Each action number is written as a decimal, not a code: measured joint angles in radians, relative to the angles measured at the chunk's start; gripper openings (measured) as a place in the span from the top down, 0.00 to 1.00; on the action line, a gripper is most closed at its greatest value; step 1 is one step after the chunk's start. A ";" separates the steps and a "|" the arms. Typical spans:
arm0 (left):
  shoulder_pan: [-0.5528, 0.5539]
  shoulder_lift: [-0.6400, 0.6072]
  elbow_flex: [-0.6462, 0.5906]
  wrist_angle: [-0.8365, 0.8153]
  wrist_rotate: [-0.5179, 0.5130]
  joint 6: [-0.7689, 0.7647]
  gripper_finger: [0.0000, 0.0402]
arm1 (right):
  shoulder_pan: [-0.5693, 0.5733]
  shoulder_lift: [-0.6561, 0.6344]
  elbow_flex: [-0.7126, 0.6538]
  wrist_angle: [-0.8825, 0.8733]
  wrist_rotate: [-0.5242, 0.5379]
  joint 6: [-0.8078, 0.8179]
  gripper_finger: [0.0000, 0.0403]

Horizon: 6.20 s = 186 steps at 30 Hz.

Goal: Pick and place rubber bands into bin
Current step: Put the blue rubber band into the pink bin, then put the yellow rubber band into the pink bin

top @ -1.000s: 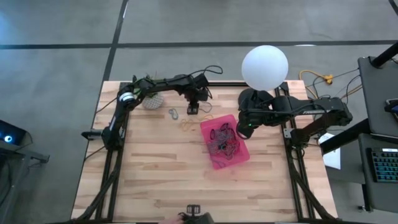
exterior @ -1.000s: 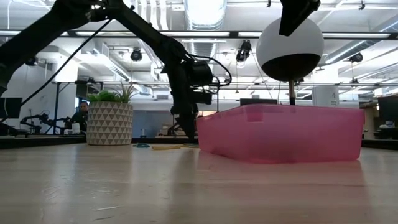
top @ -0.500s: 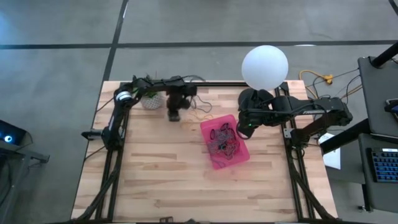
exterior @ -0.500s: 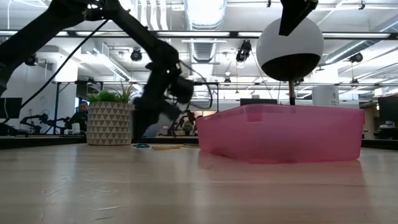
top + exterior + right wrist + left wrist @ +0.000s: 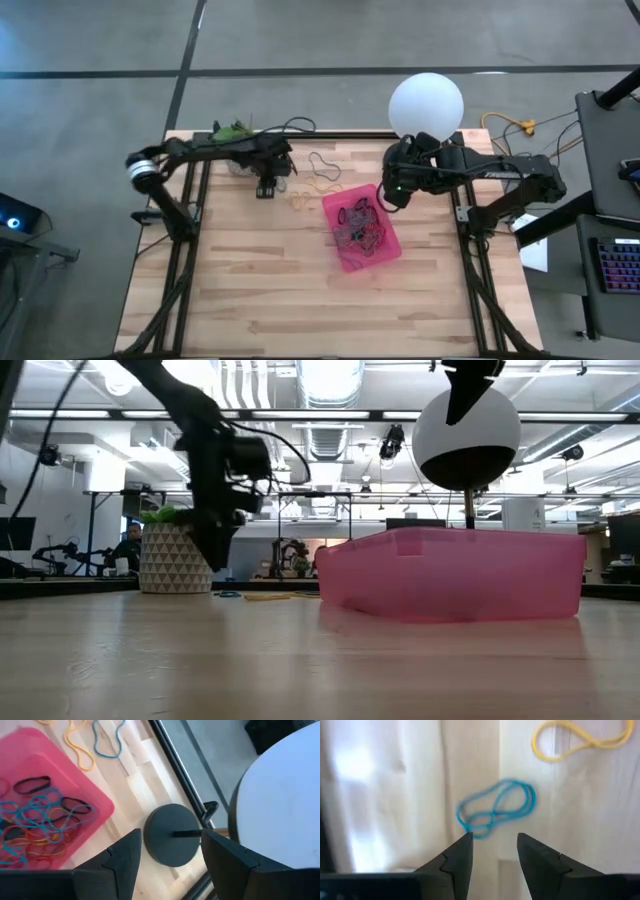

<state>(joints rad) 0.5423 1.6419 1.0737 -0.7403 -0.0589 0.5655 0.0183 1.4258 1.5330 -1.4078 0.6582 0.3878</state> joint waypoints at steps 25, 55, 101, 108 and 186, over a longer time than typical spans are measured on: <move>-0.001 0.022 -0.138 0.240 0.198 0.075 0.66 | -0.069 0.000 -0.010 0.004 -0.038 -0.063 0.52; -0.006 0.038 -0.010 0.140 0.462 -0.059 1.00 | -0.072 0.000 -0.010 0.008 -0.037 -0.035 0.52; -0.323 0.222 0.504 0.150 0.429 -0.254 0.66 | -0.071 -0.003 -0.095 0.000 -0.036 -0.003 0.52; -0.300 0.101 0.474 -0.204 0.192 -0.069 0.59 | -0.072 -0.006 -0.102 0.001 -0.037 -0.081 0.52; -0.201 0.226 0.593 0.225 0.692 -0.220 1.00 | -0.078 -0.013 -0.113 0.006 -0.027 -0.108 0.52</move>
<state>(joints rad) 0.3416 1.8680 1.6665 -0.5151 0.6331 0.3452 -0.0601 1.4128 1.4202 -1.4020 0.6313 0.2796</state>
